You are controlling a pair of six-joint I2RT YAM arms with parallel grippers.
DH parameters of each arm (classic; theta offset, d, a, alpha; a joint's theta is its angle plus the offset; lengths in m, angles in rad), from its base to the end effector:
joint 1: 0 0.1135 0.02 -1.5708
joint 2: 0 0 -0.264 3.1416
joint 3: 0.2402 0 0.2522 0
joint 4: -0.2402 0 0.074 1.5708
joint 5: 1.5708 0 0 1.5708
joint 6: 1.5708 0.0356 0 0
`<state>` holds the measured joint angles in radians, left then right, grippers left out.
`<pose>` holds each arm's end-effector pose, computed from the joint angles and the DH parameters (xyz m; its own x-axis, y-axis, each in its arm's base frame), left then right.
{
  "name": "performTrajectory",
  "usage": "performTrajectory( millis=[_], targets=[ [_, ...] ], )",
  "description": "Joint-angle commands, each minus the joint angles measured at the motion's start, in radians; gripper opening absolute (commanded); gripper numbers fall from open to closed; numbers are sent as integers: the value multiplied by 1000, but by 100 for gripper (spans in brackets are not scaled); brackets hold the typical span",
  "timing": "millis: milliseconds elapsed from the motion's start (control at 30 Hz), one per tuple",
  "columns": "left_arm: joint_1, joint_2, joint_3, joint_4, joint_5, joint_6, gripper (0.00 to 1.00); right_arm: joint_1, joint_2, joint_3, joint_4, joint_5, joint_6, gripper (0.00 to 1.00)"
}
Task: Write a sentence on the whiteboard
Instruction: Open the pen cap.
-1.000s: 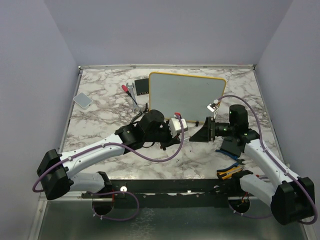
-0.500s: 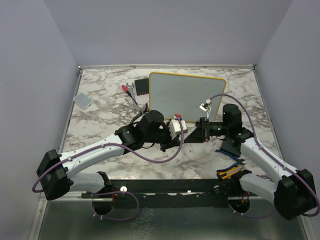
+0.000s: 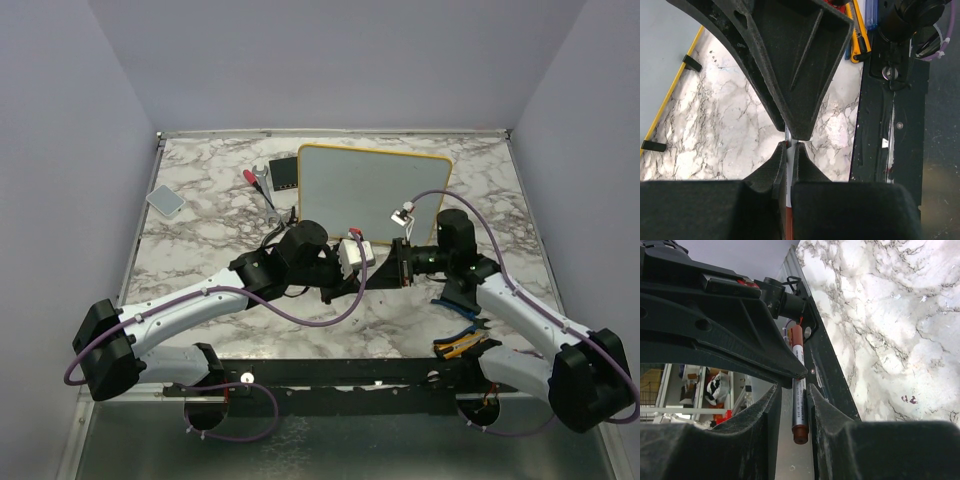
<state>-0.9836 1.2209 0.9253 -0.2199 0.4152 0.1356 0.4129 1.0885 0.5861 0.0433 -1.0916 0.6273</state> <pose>0.1399 -0.2361 0.2950 -0.1413 0.4357 -0.8889 0.9843 0.1573 -0.0794 0.1908 0.1181 0.2419 -0.8649 -0.0834 -0.4950 -0.5014 0.1879 0.8445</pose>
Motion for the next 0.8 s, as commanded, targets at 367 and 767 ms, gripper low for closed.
performTrajectory(
  millis=[367,767],
  targets=[
    [-3,-23,-10,12,-14,-4,2,28,13,-17,18,12,-37,1],
    [115,-108,-23,29,9,-32,91,28,-103,3,114,252,-13,0]
  ],
)
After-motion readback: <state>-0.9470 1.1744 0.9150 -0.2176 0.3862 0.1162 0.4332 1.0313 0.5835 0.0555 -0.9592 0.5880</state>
